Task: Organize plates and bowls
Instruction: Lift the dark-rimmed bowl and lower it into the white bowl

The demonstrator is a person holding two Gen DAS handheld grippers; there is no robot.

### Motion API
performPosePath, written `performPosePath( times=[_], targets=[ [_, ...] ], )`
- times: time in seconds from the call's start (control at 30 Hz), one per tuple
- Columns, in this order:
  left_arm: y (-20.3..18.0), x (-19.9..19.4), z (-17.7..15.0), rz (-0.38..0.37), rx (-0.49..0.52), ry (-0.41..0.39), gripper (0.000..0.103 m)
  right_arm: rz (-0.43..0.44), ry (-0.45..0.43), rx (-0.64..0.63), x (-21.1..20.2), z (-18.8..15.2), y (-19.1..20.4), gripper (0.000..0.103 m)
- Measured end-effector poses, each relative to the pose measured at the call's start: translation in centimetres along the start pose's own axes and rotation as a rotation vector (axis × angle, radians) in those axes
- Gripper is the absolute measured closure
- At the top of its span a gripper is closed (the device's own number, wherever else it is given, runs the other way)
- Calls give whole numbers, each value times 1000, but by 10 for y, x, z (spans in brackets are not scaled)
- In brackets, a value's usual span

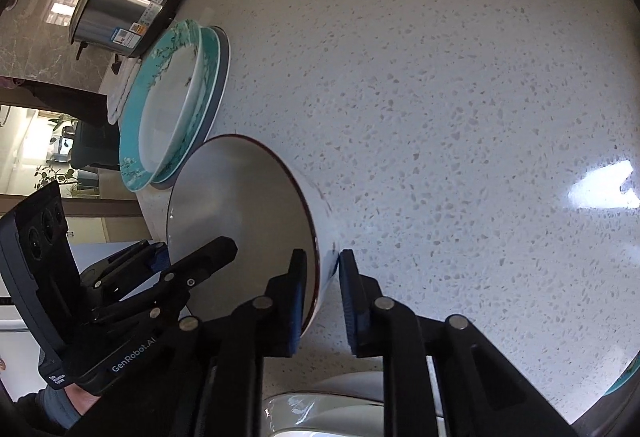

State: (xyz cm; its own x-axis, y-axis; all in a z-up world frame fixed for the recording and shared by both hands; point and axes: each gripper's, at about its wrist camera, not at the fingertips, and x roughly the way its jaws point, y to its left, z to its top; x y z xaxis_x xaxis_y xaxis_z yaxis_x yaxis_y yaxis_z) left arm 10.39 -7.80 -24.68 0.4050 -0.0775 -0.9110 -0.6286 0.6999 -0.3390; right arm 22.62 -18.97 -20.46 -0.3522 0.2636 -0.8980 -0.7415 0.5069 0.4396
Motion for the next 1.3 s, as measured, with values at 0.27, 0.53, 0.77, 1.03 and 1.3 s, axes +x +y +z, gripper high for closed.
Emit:
performPosePath(
  times=[0.27,0.53,0.77,1.03,1.3],
  targets=[
    [3,-10,5,11,30,0,86,-9,-29,-3,-8,-1,5,85],
    [-19,-46,9,-28,63,-4,86,2,-90,9,-48,-11,3,85],
    [-72,-76,-3,-69,167,17,85,-6,-149,28,-101,-49,-3,84],
    [-119,-89,-44,-103,284,62,85,-10,-176,86,-127,-108,-21,84],
    [-139,-72,-74,-97,332,122,85,3,-148,157,-118,-149,-41,84]
  ],
)
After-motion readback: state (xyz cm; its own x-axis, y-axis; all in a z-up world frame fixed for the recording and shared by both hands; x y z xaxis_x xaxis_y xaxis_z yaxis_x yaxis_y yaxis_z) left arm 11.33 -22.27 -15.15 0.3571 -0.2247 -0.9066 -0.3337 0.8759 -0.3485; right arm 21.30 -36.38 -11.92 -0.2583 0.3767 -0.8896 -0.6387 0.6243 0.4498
